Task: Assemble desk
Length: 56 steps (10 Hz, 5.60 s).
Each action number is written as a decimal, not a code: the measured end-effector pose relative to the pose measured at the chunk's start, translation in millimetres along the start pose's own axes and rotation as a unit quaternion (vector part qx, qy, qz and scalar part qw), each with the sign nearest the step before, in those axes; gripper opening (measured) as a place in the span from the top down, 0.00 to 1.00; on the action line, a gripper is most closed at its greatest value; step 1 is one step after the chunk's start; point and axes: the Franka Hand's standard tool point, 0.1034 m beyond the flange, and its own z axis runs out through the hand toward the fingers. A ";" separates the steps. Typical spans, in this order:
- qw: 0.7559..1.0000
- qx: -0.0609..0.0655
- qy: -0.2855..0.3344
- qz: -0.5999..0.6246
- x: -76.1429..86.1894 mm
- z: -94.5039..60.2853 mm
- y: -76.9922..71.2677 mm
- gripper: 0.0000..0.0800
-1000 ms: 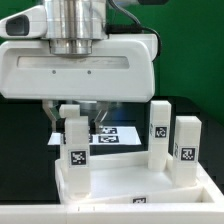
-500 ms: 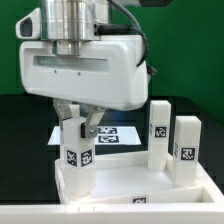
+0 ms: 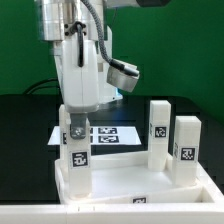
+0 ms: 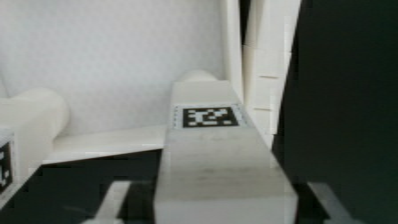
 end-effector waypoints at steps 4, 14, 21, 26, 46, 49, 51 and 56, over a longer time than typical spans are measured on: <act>0.969 0.008 -0.014 0.247 -2.4 1.0 -0.4 0.64; 0.968 0.007 -0.013 -0.250 -8.3 3.5 0.6 0.19; 0.958 -0.014 -0.005 -0.287 -11.3 5.6 3.3 0.65; 0.991 0.006 -0.030 0.130 -16.3 7.9 -1.5 0.64; 0.934 0.000 -0.010 -0.358 -7.5 5.5 5.5 0.64; 0.998 0.014 -0.030 -0.055 -8.0 6.2 3.2 0.64; 0.997 0.018 -0.050 0.048 -7.2 5.5 1.5 0.64; 0.990 0.001 -0.055 -0.133 -9.1 6.1 6.4 0.23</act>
Offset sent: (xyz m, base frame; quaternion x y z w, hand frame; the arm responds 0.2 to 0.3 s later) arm -0.0084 -0.0023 -0.0035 0.0446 0.0027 0.4209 0.9060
